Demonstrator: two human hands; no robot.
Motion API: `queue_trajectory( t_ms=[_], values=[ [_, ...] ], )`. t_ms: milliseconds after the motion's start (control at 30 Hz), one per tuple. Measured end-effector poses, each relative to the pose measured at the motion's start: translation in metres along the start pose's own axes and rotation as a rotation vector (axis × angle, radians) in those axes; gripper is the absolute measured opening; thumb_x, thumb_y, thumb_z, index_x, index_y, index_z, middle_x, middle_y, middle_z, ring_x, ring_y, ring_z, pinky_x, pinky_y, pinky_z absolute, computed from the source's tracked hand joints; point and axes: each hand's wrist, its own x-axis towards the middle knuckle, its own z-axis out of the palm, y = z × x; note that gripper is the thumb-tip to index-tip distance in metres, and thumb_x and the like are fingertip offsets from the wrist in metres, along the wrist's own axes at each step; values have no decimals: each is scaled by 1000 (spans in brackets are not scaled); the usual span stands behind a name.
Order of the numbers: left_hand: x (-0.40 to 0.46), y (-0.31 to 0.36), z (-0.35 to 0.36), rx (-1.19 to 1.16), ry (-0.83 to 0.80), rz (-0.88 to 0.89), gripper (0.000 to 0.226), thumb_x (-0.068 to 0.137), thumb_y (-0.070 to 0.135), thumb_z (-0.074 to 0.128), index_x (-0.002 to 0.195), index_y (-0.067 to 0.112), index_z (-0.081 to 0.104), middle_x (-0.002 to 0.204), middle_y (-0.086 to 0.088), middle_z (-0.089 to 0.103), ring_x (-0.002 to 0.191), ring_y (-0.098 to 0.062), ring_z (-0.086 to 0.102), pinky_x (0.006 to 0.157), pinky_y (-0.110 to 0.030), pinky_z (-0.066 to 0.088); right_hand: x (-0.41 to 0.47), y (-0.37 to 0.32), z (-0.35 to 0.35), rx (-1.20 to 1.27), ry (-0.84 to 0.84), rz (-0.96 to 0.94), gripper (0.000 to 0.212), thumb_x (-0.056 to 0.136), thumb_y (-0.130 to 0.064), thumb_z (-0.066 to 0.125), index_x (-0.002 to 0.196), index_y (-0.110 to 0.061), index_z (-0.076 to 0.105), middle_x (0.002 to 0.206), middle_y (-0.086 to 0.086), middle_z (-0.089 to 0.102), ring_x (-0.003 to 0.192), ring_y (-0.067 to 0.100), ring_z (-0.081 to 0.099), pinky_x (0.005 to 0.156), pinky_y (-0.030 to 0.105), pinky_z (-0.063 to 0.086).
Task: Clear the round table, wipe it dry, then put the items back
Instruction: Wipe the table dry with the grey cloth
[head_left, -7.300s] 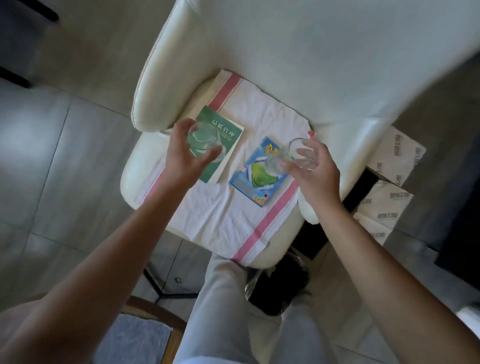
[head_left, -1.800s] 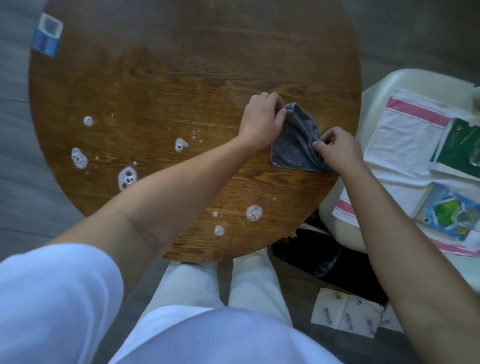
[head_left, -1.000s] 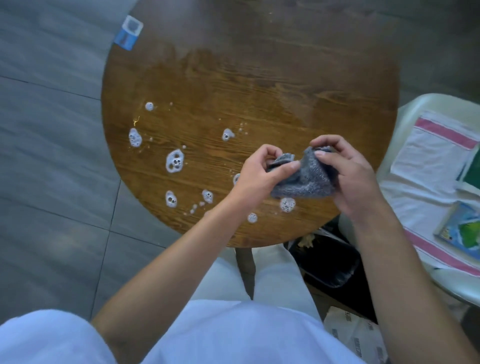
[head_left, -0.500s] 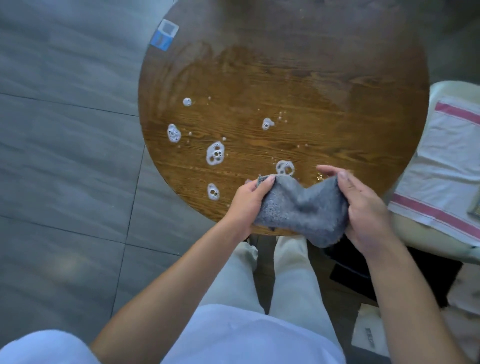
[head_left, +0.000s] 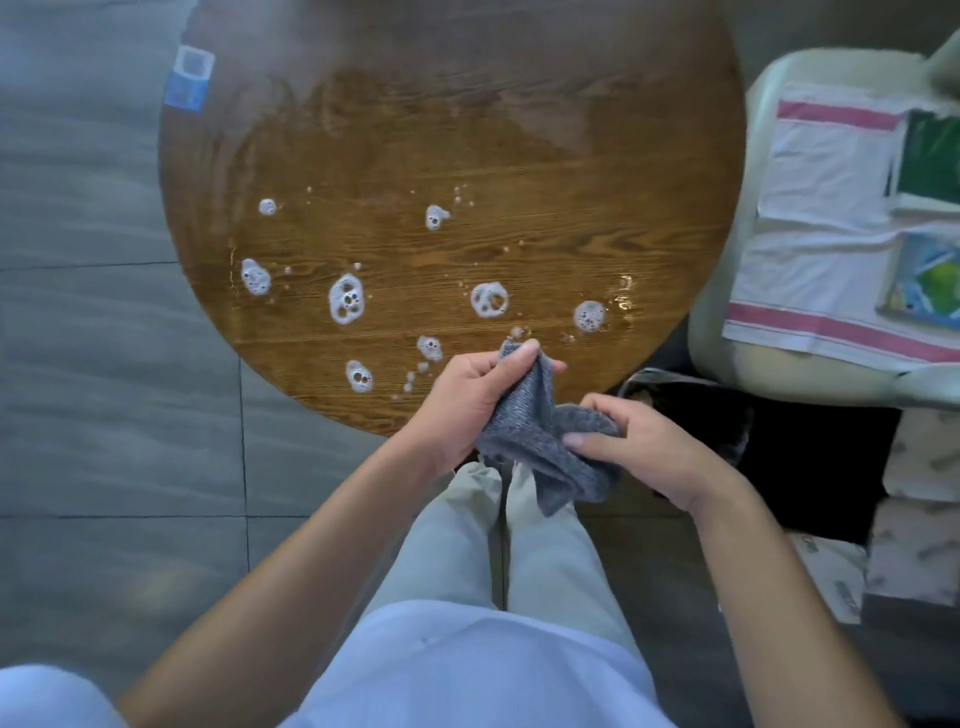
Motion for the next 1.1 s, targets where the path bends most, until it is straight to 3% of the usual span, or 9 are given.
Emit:
queue_trajectory(
  t_ms=[100,167,233,367,500,700,767,867,1100],
  values=[
    [15,-2,9,214,58,13,42,99,53,57,105,20,82,100,-11,79,94,-29,74,91,-45,56,-1,7,-22,181,136,-92,15,101,-26,64,97,-11,61,88,4,68,82,18,65,76,36,49],
    [24,-2,16,247,50,-23,51,102,54,51,107,12,80,104,-15,79,100,-33,75,93,-45,58,3,11,-36,242,245,-127,17,103,-29,60,111,-16,66,101,2,74,93,15,71,84,35,57],
    [33,-4,26,311,47,-41,58,98,60,55,102,7,79,99,-21,77,90,-36,74,81,-44,57,8,15,-48,283,334,-178,19,104,-26,58,117,-16,68,104,0,75,97,13,72,85,31,58],
    [55,-15,46,428,63,-61,34,97,41,67,94,9,78,83,-4,77,75,-14,69,71,-31,51,20,21,-73,442,416,-224,18,104,-21,58,105,-27,75,98,-3,76,92,13,73,76,27,59],
    [79,-21,57,256,216,-83,35,99,33,67,104,-1,76,100,-22,77,85,-23,70,90,-49,56,41,33,-103,452,396,-130,15,93,-32,68,103,-25,78,102,2,79,92,17,75,73,29,59],
    [102,-34,51,387,224,-49,38,95,43,66,92,6,72,83,-4,70,82,-25,65,87,-62,57,60,49,-132,413,258,16,13,98,-15,68,109,-16,75,101,7,77,86,17,73,72,29,56],
    [94,-44,53,418,211,-37,35,97,42,65,87,9,71,78,3,66,79,-19,62,80,-54,58,55,56,-127,410,224,19,12,98,-13,67,106,-15,75,97,5,77,85,16,72,73,28,56],
    [76,-62,50,525,265,2,29,102,33,62,77,18,69,69,16,61,69,-4,53,68,-32,42,46,68,-113,348,213,8,11,98,-10,66,103,-14,75,91,0,78,81,12,72,70,24,56],
    [95,-39,50,793,264,50,23,105,26,57,84,30,66,73,11,64,65,-4,56,61,-26,46,64,64,-131,-97,486,-120,7,96,-28,72,93,-33,75,84,-6,76,81,13,72,68,32,58]
  ],
)
